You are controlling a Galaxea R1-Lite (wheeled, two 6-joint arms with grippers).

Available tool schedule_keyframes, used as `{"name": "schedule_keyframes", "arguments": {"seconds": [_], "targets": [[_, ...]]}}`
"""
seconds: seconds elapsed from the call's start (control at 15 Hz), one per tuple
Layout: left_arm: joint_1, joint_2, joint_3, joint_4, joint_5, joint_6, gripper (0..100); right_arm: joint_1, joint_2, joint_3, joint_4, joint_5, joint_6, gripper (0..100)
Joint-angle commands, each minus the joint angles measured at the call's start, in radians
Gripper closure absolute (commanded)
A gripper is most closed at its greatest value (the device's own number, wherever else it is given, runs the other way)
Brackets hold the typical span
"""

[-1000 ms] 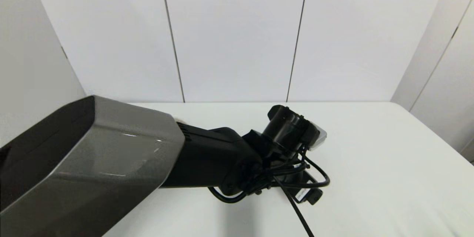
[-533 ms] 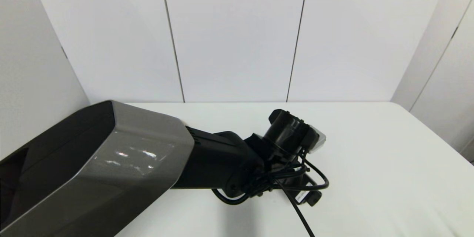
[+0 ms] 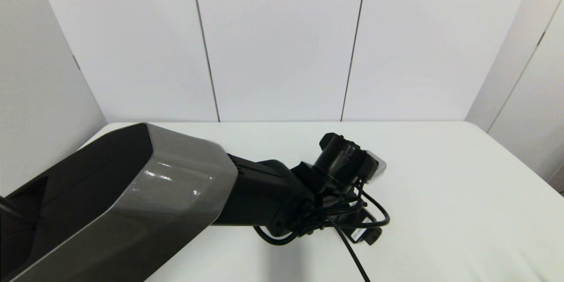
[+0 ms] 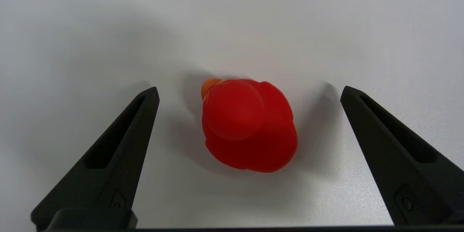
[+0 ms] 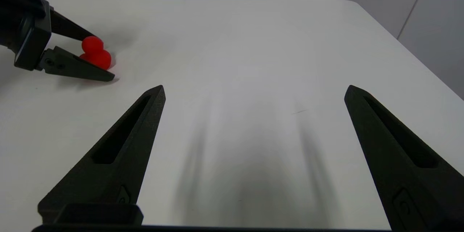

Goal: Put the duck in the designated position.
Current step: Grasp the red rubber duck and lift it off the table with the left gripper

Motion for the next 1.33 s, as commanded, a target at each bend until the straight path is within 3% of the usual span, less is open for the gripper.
{"name": "schedule_keyframes", "arguments": {"seconds": [0.07,0.4,0.47,1.33], "targets": [[0.001,-0.004,0.011,-0.001,0.001,-0.001,0,0.000,0.000,0.009,-0.001,0.000,0.000,0],[-0.001,-0.002,0.010,-0.001,0.000,-0.003,0,0.000,0.000,0.009,-0.001,0.000,0.000,0],[0.001,-0.002,0.010,-0.001,0.000,-0.003,100,0.000,0.000,0.009,-0.001,0.000,0.000,0],[0.012,-0.068,0.063,-0.038,0.001,-0.012,100,0.000,0.000,0.009,-0.001,0.000,0.000,0]]}}
